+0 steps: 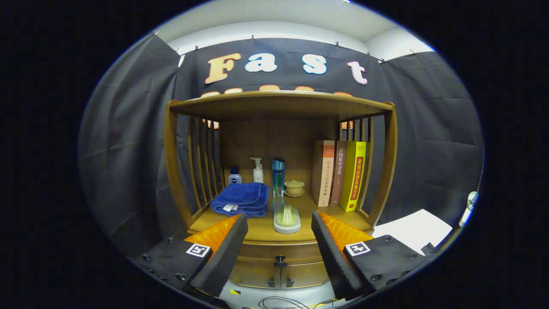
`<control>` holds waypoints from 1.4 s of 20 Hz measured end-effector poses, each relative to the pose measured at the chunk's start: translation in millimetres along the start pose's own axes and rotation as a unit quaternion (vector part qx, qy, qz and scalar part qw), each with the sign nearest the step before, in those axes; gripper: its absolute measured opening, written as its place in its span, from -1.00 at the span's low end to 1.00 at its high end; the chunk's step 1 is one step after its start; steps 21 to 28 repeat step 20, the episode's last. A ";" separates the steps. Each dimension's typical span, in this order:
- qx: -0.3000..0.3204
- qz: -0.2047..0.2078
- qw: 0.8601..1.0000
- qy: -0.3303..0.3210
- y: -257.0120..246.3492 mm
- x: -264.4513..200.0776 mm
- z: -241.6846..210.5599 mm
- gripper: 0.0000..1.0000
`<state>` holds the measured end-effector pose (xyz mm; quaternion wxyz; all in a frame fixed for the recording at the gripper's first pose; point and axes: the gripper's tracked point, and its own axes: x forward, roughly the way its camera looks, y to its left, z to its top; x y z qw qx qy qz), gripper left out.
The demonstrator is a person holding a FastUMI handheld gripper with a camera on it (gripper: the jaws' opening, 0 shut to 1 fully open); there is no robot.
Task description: Pull open the drawer, take out the items inside it, and place them on the countertop above the cabinet.
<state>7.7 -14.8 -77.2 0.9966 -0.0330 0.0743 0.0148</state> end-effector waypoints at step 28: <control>0.017 -0.017 1.000 0.009 -33.7 2.6 -6.5 0.97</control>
